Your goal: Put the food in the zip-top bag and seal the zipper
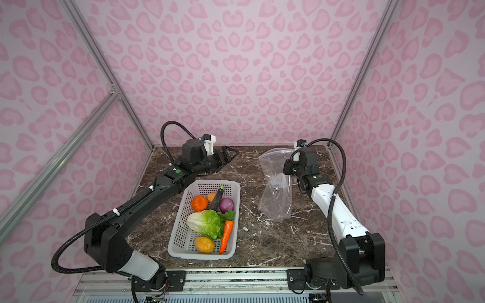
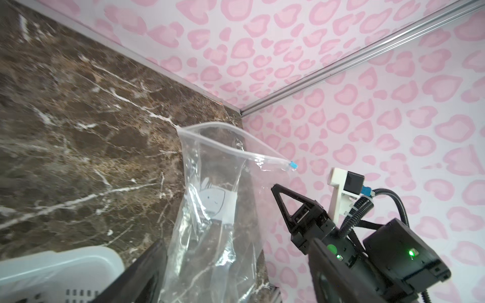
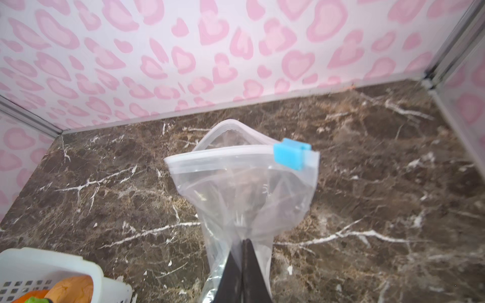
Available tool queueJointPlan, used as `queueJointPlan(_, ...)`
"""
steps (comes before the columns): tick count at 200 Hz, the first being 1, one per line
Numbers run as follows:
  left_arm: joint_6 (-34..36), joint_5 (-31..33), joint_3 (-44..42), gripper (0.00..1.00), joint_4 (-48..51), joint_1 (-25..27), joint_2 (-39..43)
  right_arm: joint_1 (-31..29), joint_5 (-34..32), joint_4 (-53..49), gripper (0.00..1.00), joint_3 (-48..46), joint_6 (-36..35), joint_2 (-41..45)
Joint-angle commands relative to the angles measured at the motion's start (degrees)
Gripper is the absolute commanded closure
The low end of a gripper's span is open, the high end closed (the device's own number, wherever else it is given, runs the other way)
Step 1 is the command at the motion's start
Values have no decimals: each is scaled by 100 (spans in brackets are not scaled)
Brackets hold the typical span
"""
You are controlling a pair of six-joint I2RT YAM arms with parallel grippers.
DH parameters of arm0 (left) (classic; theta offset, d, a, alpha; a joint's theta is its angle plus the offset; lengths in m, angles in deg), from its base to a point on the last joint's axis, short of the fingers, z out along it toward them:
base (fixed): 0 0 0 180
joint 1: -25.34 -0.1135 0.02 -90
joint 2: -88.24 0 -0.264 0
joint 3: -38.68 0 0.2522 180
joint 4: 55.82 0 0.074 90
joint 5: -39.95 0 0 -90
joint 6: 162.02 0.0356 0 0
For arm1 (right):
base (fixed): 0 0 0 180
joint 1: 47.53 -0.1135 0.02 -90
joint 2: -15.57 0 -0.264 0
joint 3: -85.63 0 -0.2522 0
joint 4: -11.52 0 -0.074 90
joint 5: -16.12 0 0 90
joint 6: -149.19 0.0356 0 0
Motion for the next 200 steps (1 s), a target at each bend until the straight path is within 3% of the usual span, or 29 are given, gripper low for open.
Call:
queueJointPlan(1,-776,-421,232,14,-240,162,-252,-278,-595,869,100,-407,-492,201)
queueJointPlan(58,-2233,-655,824,14,-351,256,-1187,-1010,-931,2468,100,-1827,-818,503)
queueJointPlan(91,-3315,-639,537,14,-537,408,-1390,-1186,-1098,2778,100,-2238,-897,735)
queueJointPlan(160,-4466,-689,670,16,-491,469,-1910,-1407,-1251,3230,100,-2714,-1186,1101)
queueJointPlan(200,-4549,-580,1089,21,-509,473,-2289,-1620,-1226,3348,100,-2819,-1263,1169)
